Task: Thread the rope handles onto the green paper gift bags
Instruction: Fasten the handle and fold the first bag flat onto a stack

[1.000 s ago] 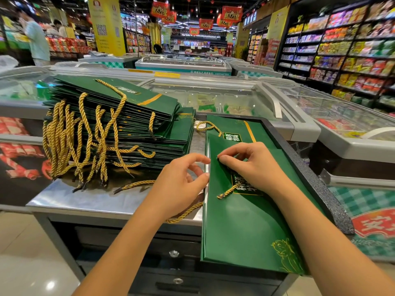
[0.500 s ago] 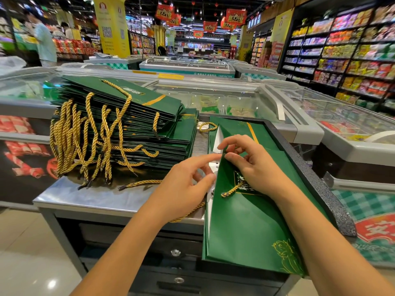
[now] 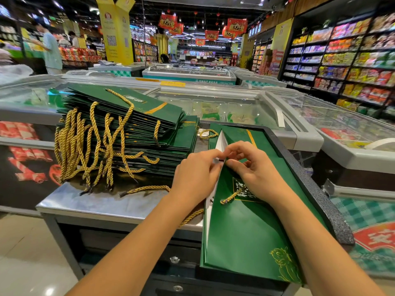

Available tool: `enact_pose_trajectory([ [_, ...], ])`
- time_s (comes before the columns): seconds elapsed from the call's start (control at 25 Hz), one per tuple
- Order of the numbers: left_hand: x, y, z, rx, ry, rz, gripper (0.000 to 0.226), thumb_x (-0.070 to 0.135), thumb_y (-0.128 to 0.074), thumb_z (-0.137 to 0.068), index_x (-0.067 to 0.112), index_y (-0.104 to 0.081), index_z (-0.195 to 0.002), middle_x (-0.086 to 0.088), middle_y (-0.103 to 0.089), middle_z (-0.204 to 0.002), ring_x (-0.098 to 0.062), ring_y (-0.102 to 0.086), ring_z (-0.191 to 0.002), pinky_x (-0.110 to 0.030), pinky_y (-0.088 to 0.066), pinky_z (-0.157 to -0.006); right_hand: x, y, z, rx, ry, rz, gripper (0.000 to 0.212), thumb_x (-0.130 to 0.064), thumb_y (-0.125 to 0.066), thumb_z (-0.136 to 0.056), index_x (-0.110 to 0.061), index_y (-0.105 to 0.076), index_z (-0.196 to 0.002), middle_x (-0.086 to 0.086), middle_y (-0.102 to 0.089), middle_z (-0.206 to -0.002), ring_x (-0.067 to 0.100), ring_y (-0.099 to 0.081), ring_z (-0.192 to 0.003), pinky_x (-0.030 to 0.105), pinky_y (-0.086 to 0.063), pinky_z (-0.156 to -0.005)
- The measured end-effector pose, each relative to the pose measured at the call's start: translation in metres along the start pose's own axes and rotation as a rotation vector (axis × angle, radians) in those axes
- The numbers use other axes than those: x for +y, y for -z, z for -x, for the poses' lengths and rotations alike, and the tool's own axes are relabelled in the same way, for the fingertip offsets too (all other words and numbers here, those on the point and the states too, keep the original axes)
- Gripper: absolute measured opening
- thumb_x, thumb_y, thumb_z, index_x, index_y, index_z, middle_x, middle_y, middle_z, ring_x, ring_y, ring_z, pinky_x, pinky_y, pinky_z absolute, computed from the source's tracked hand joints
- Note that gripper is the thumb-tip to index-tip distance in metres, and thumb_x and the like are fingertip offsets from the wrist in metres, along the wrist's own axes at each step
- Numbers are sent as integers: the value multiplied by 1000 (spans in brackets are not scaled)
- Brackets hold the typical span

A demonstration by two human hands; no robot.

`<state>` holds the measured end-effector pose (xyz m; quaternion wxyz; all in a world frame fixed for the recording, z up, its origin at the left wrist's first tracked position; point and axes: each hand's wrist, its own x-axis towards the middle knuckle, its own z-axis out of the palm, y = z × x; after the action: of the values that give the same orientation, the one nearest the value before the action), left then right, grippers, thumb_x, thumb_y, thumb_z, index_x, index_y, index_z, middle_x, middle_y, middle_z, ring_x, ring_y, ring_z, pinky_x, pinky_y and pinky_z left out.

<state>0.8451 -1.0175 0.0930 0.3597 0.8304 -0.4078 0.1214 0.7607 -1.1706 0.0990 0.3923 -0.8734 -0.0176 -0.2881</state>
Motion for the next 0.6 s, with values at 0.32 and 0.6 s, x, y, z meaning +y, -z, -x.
enact_pose_trajectory([
  [0.32,-6,2,6,131,38,117,8,24,-53,-101,22,-55,-94,3,-66,-79,-23,-62,-70,-48,-52,-67,-1,0,0,14,15,9,28,-3,-67,-94,-30,-67,-102,-3,-61,-100,6,-57,-95,21,-47,-76],
  [0.6,0,23,30,48,343,641,11,16,-50,-104,8,-54,-98,-8,-73,-87,-25,-71,-62,-45,-63,-60,-1,0,1,9,18,6,26,-3,-67,-94,-27,-68,-105,-3,-61,-101,8,-58,-94,18,-44,-76],
])
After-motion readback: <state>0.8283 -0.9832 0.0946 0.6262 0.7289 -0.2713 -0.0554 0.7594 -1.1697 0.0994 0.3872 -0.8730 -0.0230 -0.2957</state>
